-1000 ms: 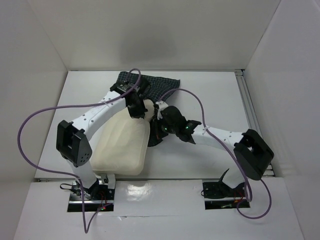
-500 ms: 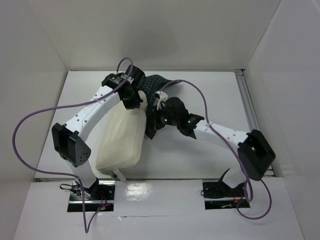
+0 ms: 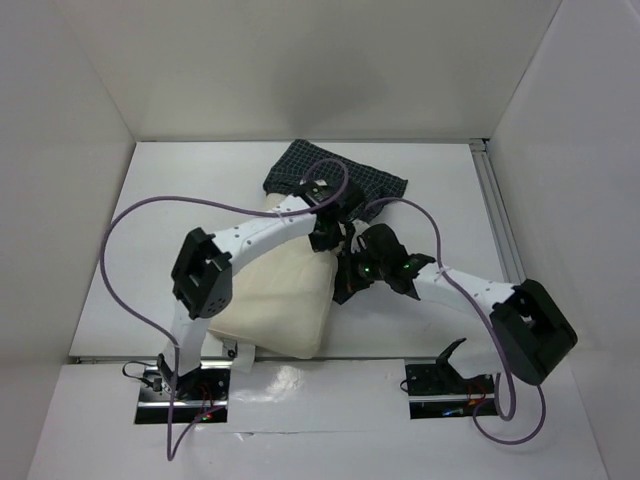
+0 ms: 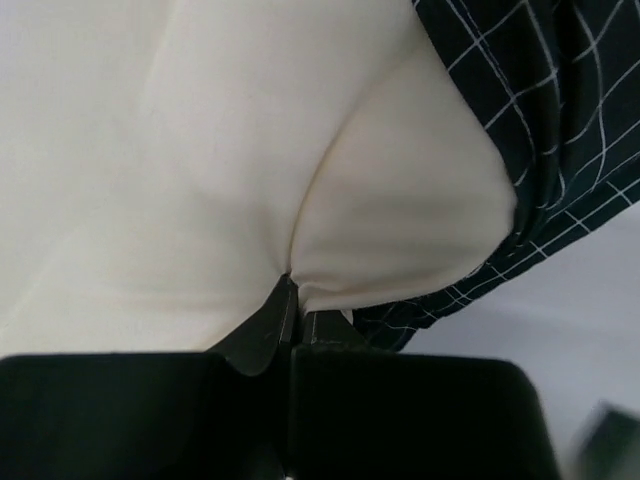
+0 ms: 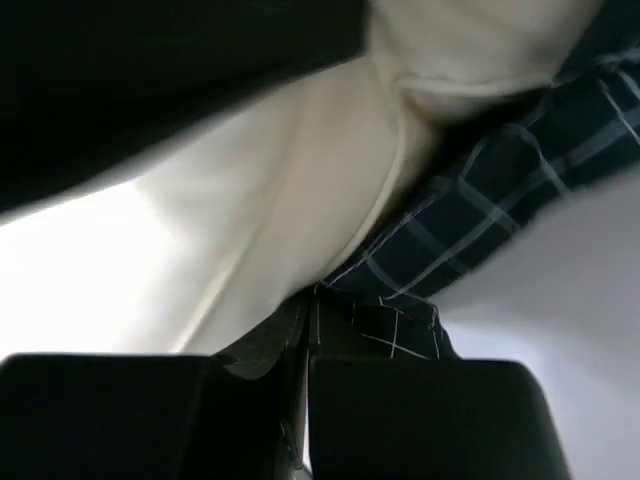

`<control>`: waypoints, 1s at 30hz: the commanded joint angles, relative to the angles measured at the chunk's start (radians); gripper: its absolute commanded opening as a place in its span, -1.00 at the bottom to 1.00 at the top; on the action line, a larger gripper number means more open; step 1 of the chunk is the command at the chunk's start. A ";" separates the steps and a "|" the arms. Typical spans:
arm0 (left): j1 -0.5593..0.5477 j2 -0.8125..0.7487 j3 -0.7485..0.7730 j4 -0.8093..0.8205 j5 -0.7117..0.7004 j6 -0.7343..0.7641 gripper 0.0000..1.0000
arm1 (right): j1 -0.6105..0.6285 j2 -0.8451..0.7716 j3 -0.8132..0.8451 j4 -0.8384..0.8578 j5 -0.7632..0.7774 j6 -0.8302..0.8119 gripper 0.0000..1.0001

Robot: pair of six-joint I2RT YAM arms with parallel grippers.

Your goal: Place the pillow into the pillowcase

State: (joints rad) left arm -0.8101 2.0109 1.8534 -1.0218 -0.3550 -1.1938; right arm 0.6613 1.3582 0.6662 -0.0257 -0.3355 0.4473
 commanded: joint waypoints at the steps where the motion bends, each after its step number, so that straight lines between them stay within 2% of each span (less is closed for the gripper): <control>1: -0.003 0.043 0.111 0.083 -0.070 -0.067 -1.00 | -0.025 -0.166 -0.031 -0.138 -0.005 0.004 -1.00; 3: -0.003 0.054 0.162 0.083 -0.059 -0.019 -1.00 | -0.055 -0.281 -0.054 -0.199 0.059 0.014 -1.00; 4: 0.008 0.064 0.179 0.094 -0.043 0.020 -0.94 | -0.066 -0.313 -0.054 -0.273 0.096 0.030 -1.00; 5: 0.008 0.065 0.197 0.094 -0.012 0.055 -0.77 | -0.080 -0.341 -0.054 -0.313 0.127 0.030 -0.85; 6: 0.008 0.074 0.239 0.094 0.004 0.125 -0.26 | -0.106 -0.378 -0.027 -0.360 0.166 0.019 -0.52; 7: 0.008 0.074 0.260 0.094 0.013 0.152 0.05 | -0.118 -0.393 -0.011 -0.397 0.179 0.008 -0.15; 8: 0.017 0.056 0.274 0.082 0.013 0.177 0.33 | -0.127 -0.404 0.007 -0.458 0.193 -0.001 0.37; 10: 0.038 0.016 0.274 0.071 0.051 0.235 0.70 | -0.150 -0.416 0.071 -0.503 0.216 -0.015 0.64; 12: 0.066 -0.077 0.189 0.071 0.015 0.266 0.70 | -0.172 -0.365 0.171 -0.548 0.132 -0.030 0.77; 14: 0.100 -0.145 0.100 0.071 -0.010 0.255 0.68 | -0.172 -0.317 0.237 -0.571 0.099 -0.030 0.80; 15: 0.145 -0.215 -0.007 0.086 -0.010 0.255 0.68 | -0.163 -0.295 0.266 -0.571 0.099 -0.030 0.83; 17: 0.193 -0.294 -0.129 0.101 -0.054 0.244 0.57 | -0.112 -0.269 0.314 -0.537 0.133 0.001 0.81; 18: 0.257 -0.335 -0.266 0.123 -0.055 0.244 0.57 | -0.085 -0.257 0.325 -0.522 0.177 0.023 0.78; 19: 0.294 -0.406 -0.333 0.161 -0.044 0.244 0.57 | -0.039 -0.242 0.325 -0.504 0.193 0.024 0.78; 21: 0.400 -0.467 -0.527 0.230 0.032 0.253 0.57 | 0.004 -0.213 0.351 -0.484 0.228 0.039 0.78; 24: 0.465 -0.546 -0.724 0.399 0.137 0.296 0.57 | 0.063 -0.144 0.403 -0.514 0.294 0.039 0.85; 26: 0.465 -0.557 -0.784 0.481 0.165 0.296 0.60 | 0.063 -0.107 0.441 -0.548 0.331 0.025 0.88; 29: 0.465 -0.520 -0.845 0.567 0.278 0.296 0.62 | 0.063 -0.107 0.479 -0.566 0.375 0.005 0.93; 30: 0.422 -0.493 -0.855 0.583 0.336 0.284 0.59 | 0.063 -0.097 0.490 -0.566 0.375 0.005 0.93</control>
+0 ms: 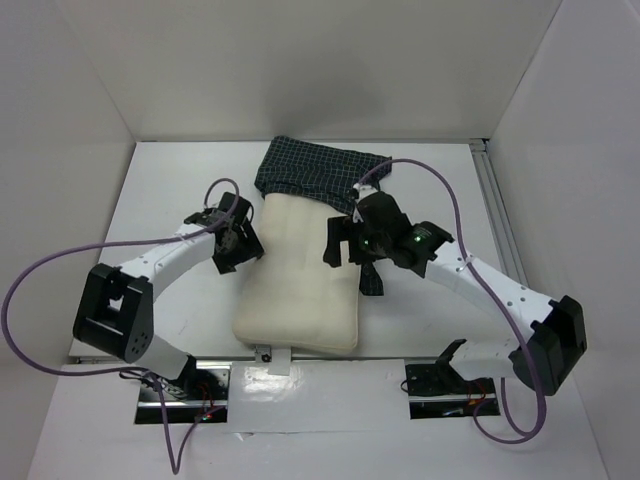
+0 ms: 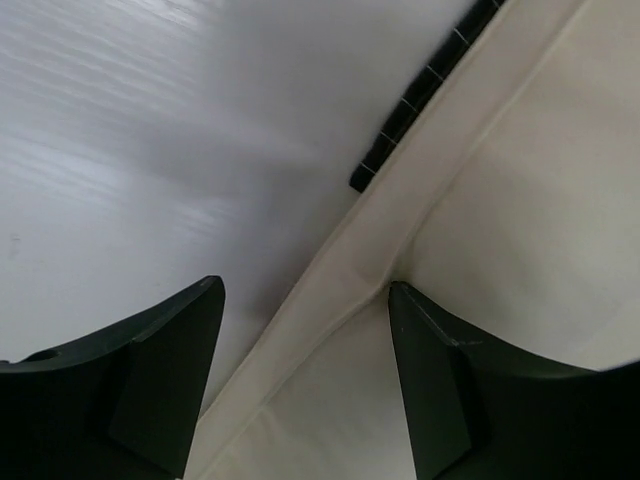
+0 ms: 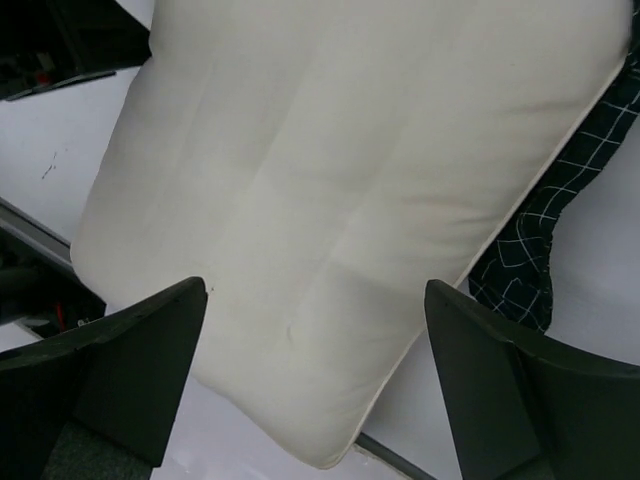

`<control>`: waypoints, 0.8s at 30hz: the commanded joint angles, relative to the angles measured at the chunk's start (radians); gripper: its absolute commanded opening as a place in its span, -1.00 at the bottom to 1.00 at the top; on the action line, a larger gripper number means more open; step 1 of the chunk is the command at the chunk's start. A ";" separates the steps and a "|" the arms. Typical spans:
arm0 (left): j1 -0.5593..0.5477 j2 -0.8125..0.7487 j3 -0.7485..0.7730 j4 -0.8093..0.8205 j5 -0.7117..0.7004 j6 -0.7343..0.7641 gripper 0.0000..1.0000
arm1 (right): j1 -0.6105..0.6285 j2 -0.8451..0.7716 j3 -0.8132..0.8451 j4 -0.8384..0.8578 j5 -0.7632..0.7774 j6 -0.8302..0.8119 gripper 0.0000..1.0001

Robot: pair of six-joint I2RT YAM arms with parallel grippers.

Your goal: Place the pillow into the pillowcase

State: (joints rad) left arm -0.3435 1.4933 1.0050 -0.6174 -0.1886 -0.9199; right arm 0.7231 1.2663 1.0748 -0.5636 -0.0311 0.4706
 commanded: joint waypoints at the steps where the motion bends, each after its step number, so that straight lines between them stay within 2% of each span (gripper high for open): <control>1: -0.070 0.038 -0.006 0.189 0.185 -0.025 0.59 | -0.011 0.005 0.108 -0.038 0.071 -0.029 0.96; 2: -0.131 0.047 0.004 0.206 0.198 -0.054 0.56 | -0.011 0.024 0.138 -0.050 0.080 -0.042 0.96; 5: -0.216 0.047 0.047 0.220 0.216 -0.132 0.56 | -0.021 0.059 0.181 -0.050 0.089 -0.069 0.96; 6: -0.235 0.038 0.070 0.200 0.216 -0.132 0.56 | -0.030 0.074 0.192 -0.050 0.073 -0.090 0.96; 7: -0.235 0.038 0.120 0.112 0.168 -0.132 0.56 | -0.030 0.125 0.221 -0.061 0.035 -0.130 0.96; 10: -0.168 -0.040 0.150 -0.007 0.107 -0.151 0.59 | -0.036 0.211 0.304 -0.137 0.045 -0.144 0.96; 11: -0.094 -0.071 0.133 -0.030 0.107 -0.151 0.61 | -0.022 0.238 0.318 -0.137 0.086 -0.132 0.96; 13: -0.019 -0.172 0.101 -0.060 0.107 -0.120 0.64 | 0.036 0.266 0.341 -0.105 0.138 -0.113 0.98; 14: 0.041 -0.207 0.066 -0.061 0.107 -0.120 0.67 | 0.056 0.286 0.341 -0.105 0.175 -0.099 0.98; 17: 0.124 -0.320 0.000 -0.051 0.107 -0.097 0.67 | 0.128 0.434 0.384 -0.091 0.362 -0.035 0.98; 20: 0.143 -0.358 -0.023 -0.042 0.107 -0.088 0.69 | 0.151 0.528 0.416 -0.048 0.362 -0.010 0.98; 22: 0.143 -0.358 -0.046 -0.042 0.107 -0.088 0.69 | 0.151 0.614 0.427 -0.009 0.414 0.022 0.98; 23: 0.143 -0.358 -0.046 -0.042 0.107 -0.088 0.69 | 0.151 0.645 0.427 -0.009 0.431 0.022 0.96; 24: 0.143 -0.358 -0.055 -0.033 0.135 -0.076 0.69 | 0.138 0.678 0.441 -0.009 0.431 0.031 0.58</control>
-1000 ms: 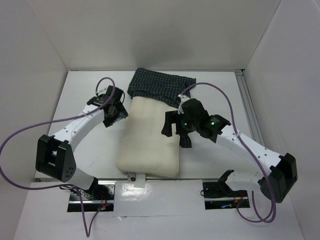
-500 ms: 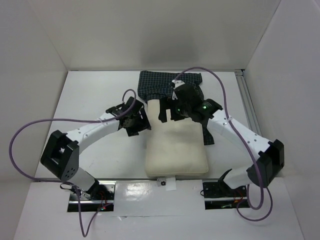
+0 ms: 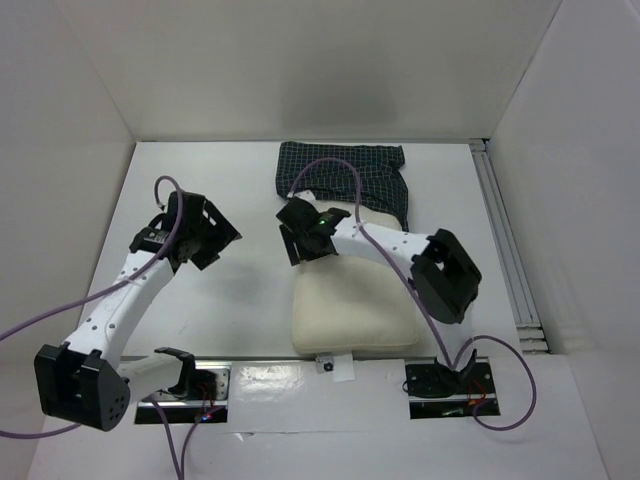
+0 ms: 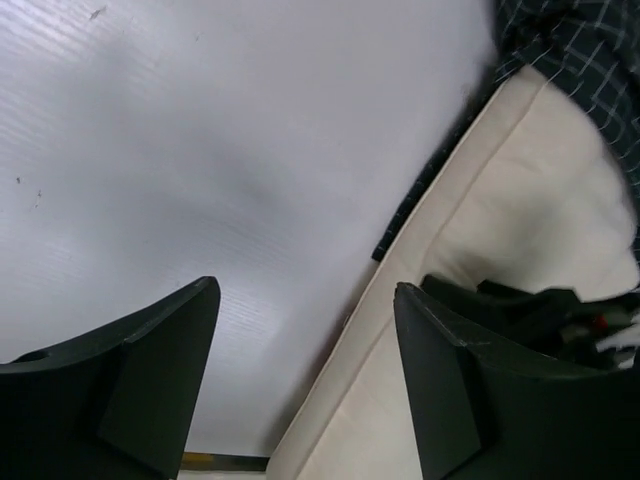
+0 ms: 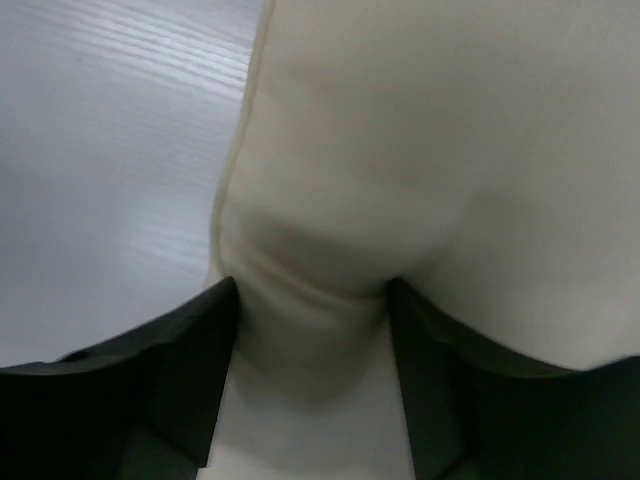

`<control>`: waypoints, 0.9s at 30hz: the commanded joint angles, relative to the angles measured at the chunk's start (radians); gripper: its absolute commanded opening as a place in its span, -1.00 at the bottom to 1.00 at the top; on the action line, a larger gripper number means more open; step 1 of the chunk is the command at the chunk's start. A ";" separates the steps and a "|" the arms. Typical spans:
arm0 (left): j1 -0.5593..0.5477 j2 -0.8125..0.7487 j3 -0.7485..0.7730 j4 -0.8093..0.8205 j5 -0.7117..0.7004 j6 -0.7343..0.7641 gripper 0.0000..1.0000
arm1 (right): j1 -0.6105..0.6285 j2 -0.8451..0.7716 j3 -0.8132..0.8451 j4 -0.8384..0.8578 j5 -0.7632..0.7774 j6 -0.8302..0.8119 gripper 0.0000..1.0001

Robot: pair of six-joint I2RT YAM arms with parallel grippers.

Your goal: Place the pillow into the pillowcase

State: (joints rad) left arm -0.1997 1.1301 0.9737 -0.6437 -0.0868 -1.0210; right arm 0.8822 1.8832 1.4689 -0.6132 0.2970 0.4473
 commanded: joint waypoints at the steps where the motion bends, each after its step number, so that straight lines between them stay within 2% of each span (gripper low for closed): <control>1: -0.001 0.014 -0.035 0.005 0.045 0.054 0.66 | -0.035 0.112 0.080 0.020 0.084 0.054 0.27; 2: -0.001 0.014 -0.035 0.016 0.059 0.073 0.63 | -0.035 0.113 0.093 0.004 0.083 0.039 -0.15; 3: -0.001 0.014 -0.035 0.036 0.073 0.093 0.63 | -0.035 0.099 0.102 -0.005 0.093 0.010 -0.99; 5: -0.012 0.014 -0.044 0.067 0.102 0.162 0.63 | -0.055 0.029 0.087 0.012 0.058 -0.044 -1.00; 6: -0.021 0.014 -0.056 0.090 0.145 0.186 0.58 | -0.069 -0.074 0.046 0.026 -0.047 -0.105 -1.00; 8: -0.043 0.001 -0.090 0.247 0.246 0.286 0.43 | -0.152 -0.184 -0.013 0.070 -0.235 -0.163 -1.00; 10: -0.066 -0.009 -0.178 0.408 0.379 0.321 0.43 | -0.230 -0.299 -0.038 0.076 -0.449 -0.208 -1.00; 11: -0.076 0.005 -0.202 0.534 0.398 0.306 0.43 | -0.285 -0.324 -0.048 0.058 -0.499 -0.225 -1.00; 13: -0.076 0.048 -0.219 0.608 0.435 0.306 0.51 | -0.324 -0.375 -0.048 0.038 -0.609 -0.266 -1.00; 18: -0.089 0.221 -0.161 0.711 0.516 0.317 0.53 | -0.419 -0.437 -0.094 0.030 -0.757 -0.285 -1.00; 21: -0.121 0.284 -0.139 0.820 0.489 0.329 0.63 | -0.451 -0.457 -0.127 0.047 -0.838 -0.285 -1.00; 27: -0.175 0.372 -0.113 0.984 0.375 0.414 0.63 | -0.486 -0.466 -0.127 0.036 -0.878 -0.294 -1.00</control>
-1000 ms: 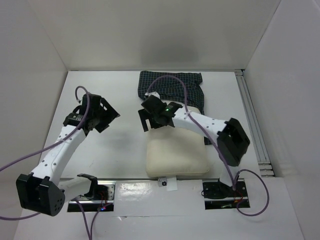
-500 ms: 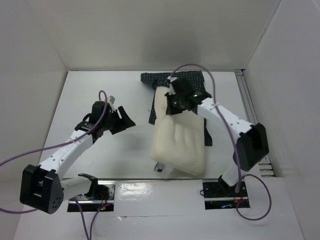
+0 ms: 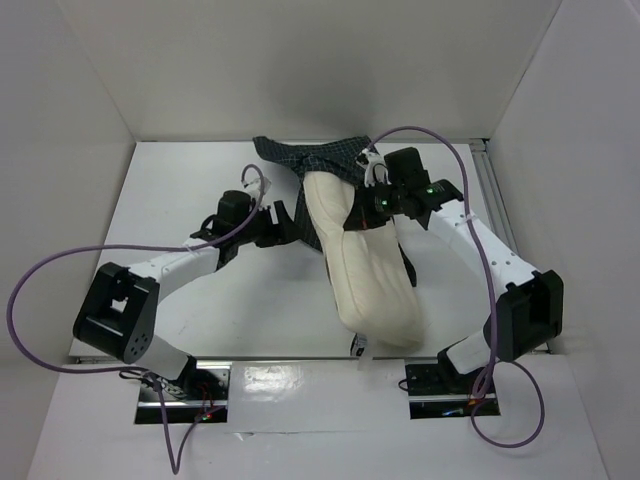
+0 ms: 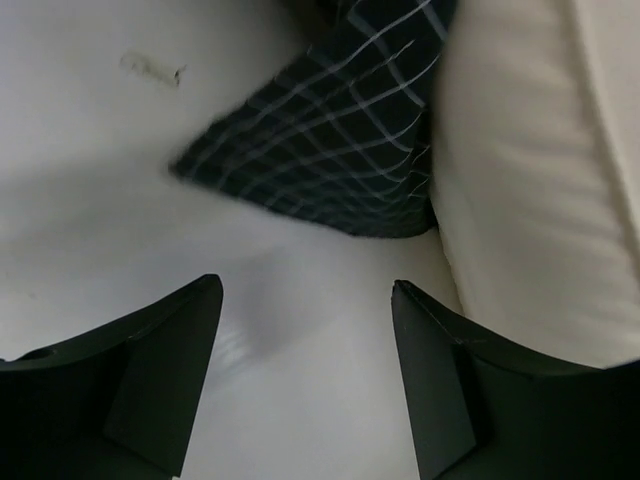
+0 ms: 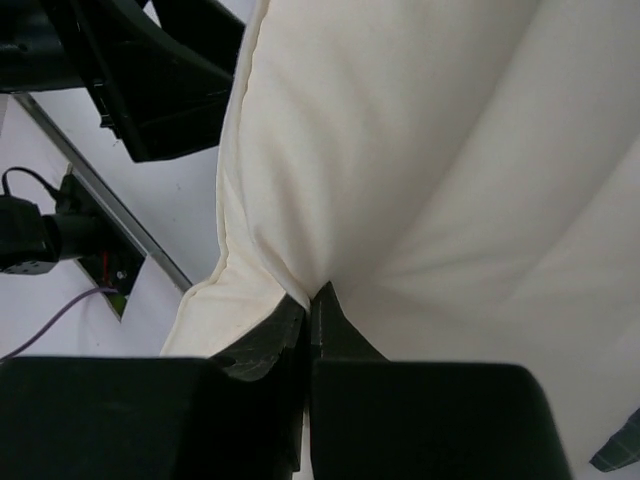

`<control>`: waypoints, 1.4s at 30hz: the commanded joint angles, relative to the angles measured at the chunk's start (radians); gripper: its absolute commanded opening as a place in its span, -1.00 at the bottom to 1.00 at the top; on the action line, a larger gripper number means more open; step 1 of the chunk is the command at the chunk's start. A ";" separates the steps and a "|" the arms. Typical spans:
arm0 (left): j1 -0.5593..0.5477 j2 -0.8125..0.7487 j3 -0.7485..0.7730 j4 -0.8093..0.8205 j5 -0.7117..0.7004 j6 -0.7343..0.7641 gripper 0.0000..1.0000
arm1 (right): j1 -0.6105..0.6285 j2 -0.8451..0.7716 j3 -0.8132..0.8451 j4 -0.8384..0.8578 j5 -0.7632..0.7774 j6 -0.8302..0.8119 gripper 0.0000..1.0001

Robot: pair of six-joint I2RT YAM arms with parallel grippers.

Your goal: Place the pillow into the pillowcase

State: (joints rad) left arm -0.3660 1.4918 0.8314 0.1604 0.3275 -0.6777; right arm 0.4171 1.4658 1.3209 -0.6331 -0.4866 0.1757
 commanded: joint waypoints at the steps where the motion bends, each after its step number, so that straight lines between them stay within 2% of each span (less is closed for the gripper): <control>1: -0.008 0.010 0.019 0.206 -0.039 0.085 0.63 | -0.030 -0.048 0.021 0.046 -0.095 -0.022 -1.00; 6: -0.027 0.022 -0.020 0.350 -0.024 0.162 0.67 | -0.049 -0.048 0.021 0.036 -0.122 -0.031 -1.00; 14: -0.037 0.176 0.020 0.550 0.044 0.306 0.67 | -0.058 -0.039 0.040 0.004 -0.161 -0.050 -1.00; 18: -0.037 0.200 0.017 0.611 0.004 0.391 0.67 | -0.067 -0.029 0.040 0.004 -0.184 -0.059 -1.00; 23: -0.037 0.234 0.031 0.692 0.112 0.513 0.72 | -0.067 0.010 0.060 0.004 -0.198 -0.070 -1.00; 28: -0.037 0.318 0.126 0.683 0.225 0.523 0.75 | -0.067 0.028 0.070 -0.020 -0.198 -0.070 -1.00; 30: -0.037 0.353 0.150 0.706 0.245 0.498 0.69 | -0.067 0.037 0.080 -0.020 -0.198 -0.070 -1.00; 34: -0.013 0.377 0.164 0.729 0.297 0.423 0.07 | -0.067 0.047 0.090 -0.011 -0.198 -0.059 -1.00; 35: -0.001 0.386 0.164 0.760 0.317 0.367 -0.15 | -0.067 0.047 0.101 -0.011 -0.198 -0.059 -1.00; 36: 0.010 0.386 0.153 0.796 0.355 0.331 -0.59 | -0.067 0.047 0.101 -0.011 -0.198 -0.050 -1.00; 37: 0.031 0.386 0.135 0.867 0.373 0.293 -0.84 | -0.067 0.047 0.101 -0.011 -0.198 -0.050 -1.00; 39: 0.051 0.386 0.117 0.915 0.383 0.199 -1.00 | -0.067 0.047 0.101 -0.011 -0.184 -0.050 -1.00; 42: 0.062 0.360 0.057 0.992 0.404 0.104 -1.00 | -0.067 0.025 0.092 0.004 -0.156 -0.022 -1.00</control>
State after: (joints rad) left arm -0.3214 1.8744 0.9257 0.9630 0.6651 -0.4450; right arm 0.3527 1.5269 1.3602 -0.6647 -0.6308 0.1257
